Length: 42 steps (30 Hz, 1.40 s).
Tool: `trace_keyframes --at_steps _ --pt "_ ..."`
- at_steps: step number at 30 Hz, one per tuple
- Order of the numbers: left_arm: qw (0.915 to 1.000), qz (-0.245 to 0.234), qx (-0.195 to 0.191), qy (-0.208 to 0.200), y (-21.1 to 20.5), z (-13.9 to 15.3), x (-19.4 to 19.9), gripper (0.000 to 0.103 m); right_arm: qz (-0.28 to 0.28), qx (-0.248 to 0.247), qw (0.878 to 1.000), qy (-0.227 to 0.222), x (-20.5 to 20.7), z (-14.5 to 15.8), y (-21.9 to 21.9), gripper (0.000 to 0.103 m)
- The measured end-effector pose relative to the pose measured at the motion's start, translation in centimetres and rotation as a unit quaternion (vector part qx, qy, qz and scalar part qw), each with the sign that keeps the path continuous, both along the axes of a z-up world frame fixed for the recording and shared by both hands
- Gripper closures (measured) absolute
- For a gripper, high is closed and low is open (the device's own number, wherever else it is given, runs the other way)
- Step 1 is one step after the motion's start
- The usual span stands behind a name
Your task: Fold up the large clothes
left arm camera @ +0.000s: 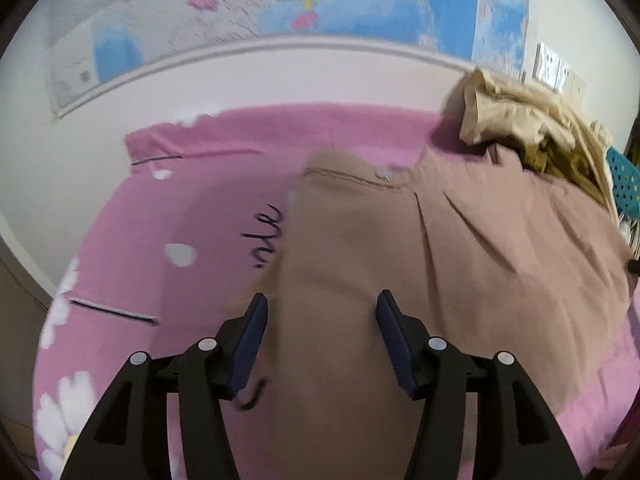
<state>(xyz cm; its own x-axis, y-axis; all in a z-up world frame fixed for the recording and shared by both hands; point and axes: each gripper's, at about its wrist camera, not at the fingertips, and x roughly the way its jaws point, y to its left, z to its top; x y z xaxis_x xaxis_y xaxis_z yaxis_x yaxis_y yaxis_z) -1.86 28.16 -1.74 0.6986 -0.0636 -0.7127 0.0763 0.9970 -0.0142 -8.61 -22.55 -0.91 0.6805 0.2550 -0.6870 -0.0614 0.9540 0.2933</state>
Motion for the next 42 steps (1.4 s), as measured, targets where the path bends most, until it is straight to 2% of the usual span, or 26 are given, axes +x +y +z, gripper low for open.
trace_keyframes --at_steps 3,6,10,13,14,17,18,20,22,24,26,28,29,30,32,33,35,39,42 --pt "0.9997 0.013 -0.010 -0.017 1.5 1.1 -1.6 0.038 0.019 -0.003 0.998 -0.052 -1.1 2.7 1.0 0.051" --pt "0.9996 0.013 -0.019 -0.014 2.6 1.0 -2.8 0.037 0.075 -0.012 0.994 -0.076 -1.0 3.6 4.0 0.044" --pt "0.9992 -0.011 -0.032 0.020 2.4 -0.7 -3.2 0.037 0.166 -0.021 0.984 -0.058 0.1 2.1 9.8 0.043" --pt "0.9987 -0.019 -0.031 0.036 2.1 -2.0 -3.2 0.037 0.201 -0.028 0.979 -0.033 0.8 0.1 12.9 0.044" --pt "0.9983 -0.020 -0.039 0.040 2.2 -2.3 -3.1 0.041 0.213 -0.028 0.976 -0.025 1.0 -0.6 13.7 0.044" --pt "0.9974 -0.018 -0.053 0.047 2.3 -2.6 -2.7 0.067 0.213 -0.045 0.976 -0.011 1.7 -1.7 15.2 0.043" --pt "0.9974 -0.015 -0.051 0.049 2.2 -2.6 -2.5 0.072 0.212 -0.040 0.976 -0.006 1.9 -1.8 15.3 0.043" --pt "0.9978 -0.005 -0.037 0.055 1.8 -2.5 -2.1 0.073 0.216 -0.032 0.976 -0.016 1.7 -1.2 15.6 0.043" --pt "0.9981 -0.001 -0.035 0.051 1.6 -2.2 -2.1 0.072 0.227 -0.040 0.972 -0.042 0.7 0.1 16.2 0.043" --pt "0.9979 -0.004 -0.039 0.051 1.6 -2.0 -2.3 0.047 0.253 -0.040 0.965 -0.060 -0.2 1.1 17.2 0.043" --pt "0.9976 -0.010 -0.047 0.049 1.7 -1.9 -2.5 0.048 0.277 -0.040 0.958 -0.065 -0.7 1.2 18.3 0.042" --pt "0.9971 -0.011 -0.053 0.053 1.7 -2.1 -2.5 0.050 0.309 -0.051 0.948 -0.065 -1.1 0.7 20.1 0.041" --pt "0.9967 -0.013 -0.058 0.055 1.7 -2.1 -2.5 0.058 0.316 -0.056 0.945 -0.062 -1.0 0.4 20.8 0.041" --pt "0.9961 -0.016 -0.065 0.057 1.7 -2.2 -2.5 0.070 0.325 -0.060 0.942 -0.055 -0.9 -0.1 21.5 0.041" --pt "0.9964 -0.010 -0.062 0.056 1.6 -2.3 -2.3 0.082 0.337 -0.079 0.937 -0.042 -0.5 -1.4 23.0 0.041" --pt "0.9969 -0.003 -0.057 0.054 1.5 -2.3 -2.2 0.092 0.338 -0.084 0.936 -0.039 -0.2 -1.9 23.4 0.041" --pt "0.9967 0.011 -0.058 0.056 1.7 -2.2 -1.6 0.098 0.334 -0.086 0.938 -0.038 0.4 -2.3 23.5 0.043" --pt "0.9965 0.018 -0.055 0.060 1.6 -2.1 -0.6 0.099 0.310 -0.074 0.948 -0.028 1.7 -2.4 23.0 0.044" --pt "0.9976 0.013 -0.040 0.055 1.0 -2.0 -0.7 0.095 0.317 -0.046 0.947 -0.035 1.4 -1.3 22.9 0.044"
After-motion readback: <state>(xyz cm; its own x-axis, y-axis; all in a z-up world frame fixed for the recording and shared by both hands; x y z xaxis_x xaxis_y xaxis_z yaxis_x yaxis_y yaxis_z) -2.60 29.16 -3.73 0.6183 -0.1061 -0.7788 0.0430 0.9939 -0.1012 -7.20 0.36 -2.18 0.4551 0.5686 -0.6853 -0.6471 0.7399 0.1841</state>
